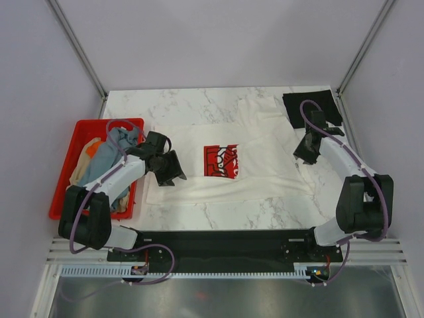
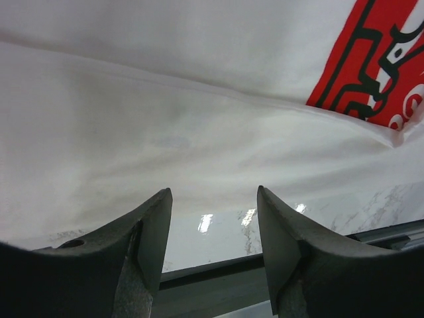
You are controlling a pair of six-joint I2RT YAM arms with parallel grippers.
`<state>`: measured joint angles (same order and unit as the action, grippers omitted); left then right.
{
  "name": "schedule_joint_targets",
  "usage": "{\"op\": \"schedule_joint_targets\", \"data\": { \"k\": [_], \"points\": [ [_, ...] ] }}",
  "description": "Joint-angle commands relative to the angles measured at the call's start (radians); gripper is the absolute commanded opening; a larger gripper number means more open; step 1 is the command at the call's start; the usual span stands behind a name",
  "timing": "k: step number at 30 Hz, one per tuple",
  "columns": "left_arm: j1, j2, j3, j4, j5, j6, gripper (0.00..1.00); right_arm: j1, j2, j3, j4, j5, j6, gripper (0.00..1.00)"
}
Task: Fold and stack the t-shirts
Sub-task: Fold the tshirt
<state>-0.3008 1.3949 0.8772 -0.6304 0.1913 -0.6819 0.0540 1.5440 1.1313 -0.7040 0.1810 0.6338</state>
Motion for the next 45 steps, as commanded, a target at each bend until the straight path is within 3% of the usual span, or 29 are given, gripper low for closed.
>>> {"op": "schedule_joint_targets", "data": {
  "k": [1, 4, 6, 10, 30, 34, 37, 45],
  "points": [
    [-0.006, 0.039, -0.035, 0.026, 0.004, -0.024, 0.62, -0.046, -0.085, -0.082, -0.083, 0.017, -0.045, 0.41],
    [-0.006, 0.075, -0.052, 0.024, -0.022, -0.059, 0.62, -0.077, -0.078, -0.091, -0.068, -0.014, -0.078, 0.41],
    [-0.006, 0.088, -0.061, 0.026, -0.039, -0.074, 0.62, -0.077, -0.052, -0.096, -0.032, -0.127, -0.184, 0.41],
    [-0.006, 0.102, -0.081, 0.028, -0.098, -0.103, 0.62, -0.077, -0.024, -0.110, 0.056, -0.101, -0.282, 0.36],
    [-0.006, 0.158, -0.101, 0.026, -0.145, -0.139, 0.61, -0.077, 0.105, -0.157, 0.141, -0.143, -0.344, 0.33],
    [-0.006, 0.159, -0.106, 0.026, -0.159, -0.142, 0.61, -0.077, 0.114, -0.160, 0.146, -0.100, -0.330, 0.21],
    [-0.006, 0.161, -0.116, 0.028, -0.164, -0.140, 0.62, -0.077, 0.107, -0.162, 0.143, -0.017, -0.319, 0.02],
    [-0.006, 0.165, -0.121, 0.024, -0.181, -0.137, 0.62, -0.077, 0.059, -0.174, 0.190, 0.031, -0.312, 0.00]
  ]
}}
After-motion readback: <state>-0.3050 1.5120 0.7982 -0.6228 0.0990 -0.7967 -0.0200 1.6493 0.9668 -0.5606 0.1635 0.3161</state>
